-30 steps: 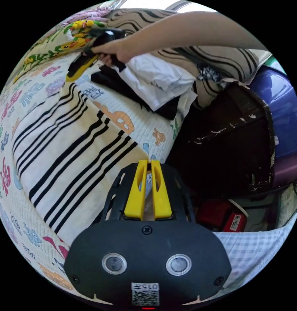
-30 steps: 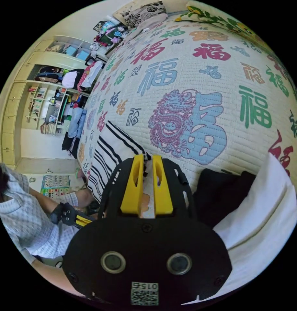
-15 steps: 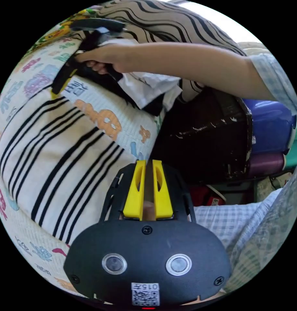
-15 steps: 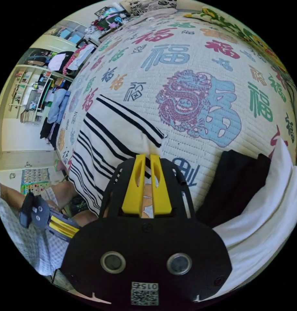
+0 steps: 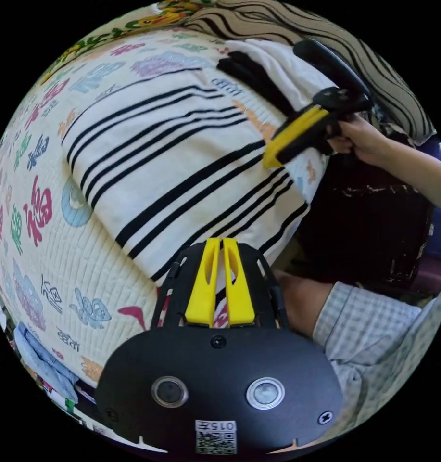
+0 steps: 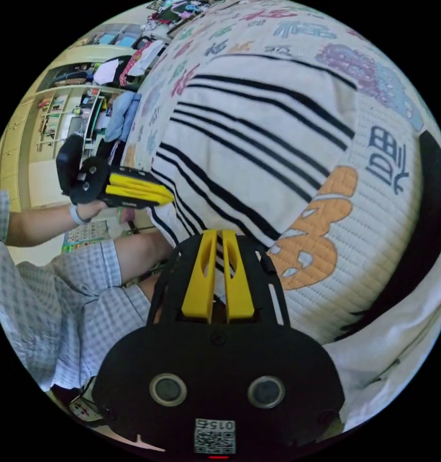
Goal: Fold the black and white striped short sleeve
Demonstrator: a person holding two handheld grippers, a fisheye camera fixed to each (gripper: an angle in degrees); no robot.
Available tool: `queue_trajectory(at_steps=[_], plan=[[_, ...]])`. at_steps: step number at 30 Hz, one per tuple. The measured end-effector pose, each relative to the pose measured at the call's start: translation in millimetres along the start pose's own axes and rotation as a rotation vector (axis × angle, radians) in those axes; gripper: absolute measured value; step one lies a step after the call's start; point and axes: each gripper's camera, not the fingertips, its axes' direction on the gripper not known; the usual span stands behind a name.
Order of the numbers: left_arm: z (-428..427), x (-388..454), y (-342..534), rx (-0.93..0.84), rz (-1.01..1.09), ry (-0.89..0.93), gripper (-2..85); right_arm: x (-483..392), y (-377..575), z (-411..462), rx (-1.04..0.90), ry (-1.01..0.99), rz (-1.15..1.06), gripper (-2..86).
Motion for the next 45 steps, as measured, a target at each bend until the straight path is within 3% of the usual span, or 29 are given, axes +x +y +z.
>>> queue_trajectory(at_steps=[2, 4, 6, 8, 10, 14, 20, 22, 26, 32, 36, 42, 45], plan=[[-0.4, -6.3, 7.9, -0.01, 0.048, 0.018, -0.4, 2.8, 13.1, 26.1, -0.101, -0.033, 0.024, 2.9], [-9.3, -11.5, 8.5, -0.044, 0.117, 0.04, -0.4, 10.6, 21.8, 21.4, -0.067, -0.116, 0.071, 4.2], [-21.5, -21.3, 2.3, -0.098, 0.122, 0.086, -0.1, 18.1, 28.8, 6.5, -0.017, -0.134, 0.089, 5.2], [-49.6, -36.5, 0.5, 0.017, 0.108, 0.088, 0.6, 34.1, 37.3, -30.1, 0.145, -0.097, 0.136, 7.2], [-89.6, -70.2, -3.8, 0.182, 0.009, 0.027, 3.7, 50.2, 39.8, -58.6, 0.271, -0.053, 0.178, 8.9], [-119.4, -137.5, -19.5, 0.296, -0.216, 0.053, 10.8, 86.6, 23.0, -97.0, 0.392, 0.024, 0.22, 12.1], [-108.4, -206.5, -43.8, 0.259, -0.31, 0.276, 11.6, 107.8, -7.2, -94.8, 0.269, -0.049, 0.181, 14.5], [-112.3, -210.2, -43.4, 0.242, -0.262, 0.254, 10.9, 104.5, -2.0, -95.5, 0.246, -0.012, 0.149, 12.9], [-114.2, -216.2, -30.1, 0.269, -0.212, 0.38, 7.6, 105.2, 16.4, -86.7, 0.218, -0.14, 0.111, 9.9], [-114.5, -228.6, -22.7, 0.271, -0.233, 0.405, 7.5, 112.2, 31.5, -75.8, 0.219, -0.262, 0.135, 6.1], [-127.2, -245.2, -21.2, 0.238, -0.196, 0.461, 2.3, 115.8, 45.1, -80.1, 0.219, -0.325, 0.151, 4.6], [-215.0, -239.5, -13.2, 0.51, 0.009, 0.431, 0.5, 85.6, 90.6, -143.8, 0.464, -0.287, 0.049, 4.3], [-271.5, -217.8, -8.1, 0.648, 0.176, 0.356, 0.4, 46.0, 112.2, -192.7, 0.565, -0.138, -0.1, 4.3]])
